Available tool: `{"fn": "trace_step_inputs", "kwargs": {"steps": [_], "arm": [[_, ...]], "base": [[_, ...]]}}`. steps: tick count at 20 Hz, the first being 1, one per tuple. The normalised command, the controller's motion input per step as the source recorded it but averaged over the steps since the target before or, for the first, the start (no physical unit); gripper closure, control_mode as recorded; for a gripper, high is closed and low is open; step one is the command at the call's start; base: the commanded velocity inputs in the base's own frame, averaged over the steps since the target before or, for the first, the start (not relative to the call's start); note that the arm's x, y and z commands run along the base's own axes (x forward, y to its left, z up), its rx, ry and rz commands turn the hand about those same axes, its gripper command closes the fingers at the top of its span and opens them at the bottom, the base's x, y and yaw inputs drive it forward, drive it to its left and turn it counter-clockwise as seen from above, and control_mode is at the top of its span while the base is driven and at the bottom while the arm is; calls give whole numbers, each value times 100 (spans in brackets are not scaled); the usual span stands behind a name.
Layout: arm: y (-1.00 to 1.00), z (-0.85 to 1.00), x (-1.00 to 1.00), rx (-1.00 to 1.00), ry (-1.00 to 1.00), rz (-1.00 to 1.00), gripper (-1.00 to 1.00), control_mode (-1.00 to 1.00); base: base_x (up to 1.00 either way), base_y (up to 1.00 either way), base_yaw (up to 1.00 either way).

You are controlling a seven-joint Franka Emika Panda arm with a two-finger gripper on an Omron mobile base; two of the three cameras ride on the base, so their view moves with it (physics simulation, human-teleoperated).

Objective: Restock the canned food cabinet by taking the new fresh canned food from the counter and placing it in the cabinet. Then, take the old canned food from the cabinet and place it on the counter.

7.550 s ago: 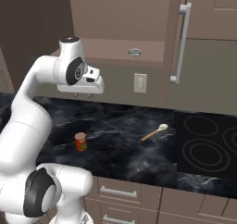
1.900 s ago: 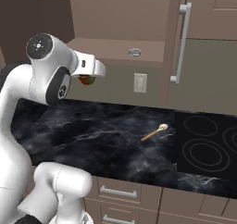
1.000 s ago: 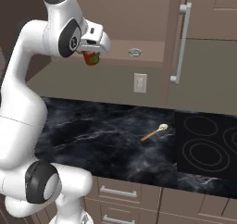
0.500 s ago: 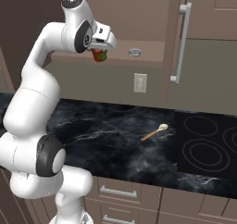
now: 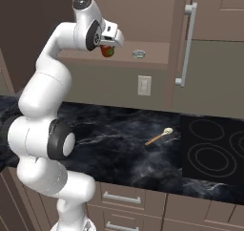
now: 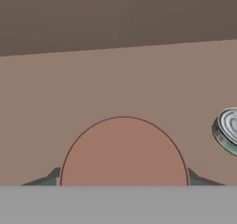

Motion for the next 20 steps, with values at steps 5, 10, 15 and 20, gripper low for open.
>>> {"fn": "trace_step_inputs", "kwargs": {"steps": [5, 10, 15, 20], "arm": [[0, -39, 50, 0, -2, 0, 100, -100], [0, -24, 50, 0, -4, 0, -100, -100], [0, -1, 23, 0, 0, 0, -100, -100], [0, 0, 10, 0, -1, 0, -100, -100]], "base": [[0, 0, 0], [0, 0, 0], [0, 0, 0], [0, 0, 0]]}}
